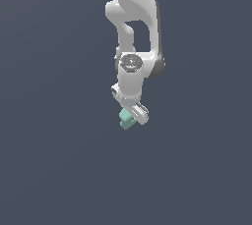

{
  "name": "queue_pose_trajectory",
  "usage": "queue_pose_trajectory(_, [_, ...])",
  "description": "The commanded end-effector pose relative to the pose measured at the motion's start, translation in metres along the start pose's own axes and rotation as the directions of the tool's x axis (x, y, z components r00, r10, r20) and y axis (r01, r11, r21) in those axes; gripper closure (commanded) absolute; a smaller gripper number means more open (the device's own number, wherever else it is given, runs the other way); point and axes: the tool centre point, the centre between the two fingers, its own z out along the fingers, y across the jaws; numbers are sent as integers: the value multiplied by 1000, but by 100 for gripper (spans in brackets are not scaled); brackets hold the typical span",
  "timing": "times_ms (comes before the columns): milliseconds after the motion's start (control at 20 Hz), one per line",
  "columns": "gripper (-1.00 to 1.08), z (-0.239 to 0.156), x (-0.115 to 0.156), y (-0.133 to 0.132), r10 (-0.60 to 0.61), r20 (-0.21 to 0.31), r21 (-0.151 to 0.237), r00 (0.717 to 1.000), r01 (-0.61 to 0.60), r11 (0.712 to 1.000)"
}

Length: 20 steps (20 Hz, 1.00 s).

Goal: Pick up the object and move it to a goal position.

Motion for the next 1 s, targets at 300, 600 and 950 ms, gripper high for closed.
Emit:
queue_pose_trajectory(300, [108, -44, -11, -27, 0, -2, 0, 1000, 0, 1000])
queue_pose_trajectory(600, [108, -93, -23, -57, 1, -2, 0, 1000, -1, 1000])
queue_pose_trajectory(950, [108, -157, -39, -97, 1, -2, 0, 1000, -1, 1000])
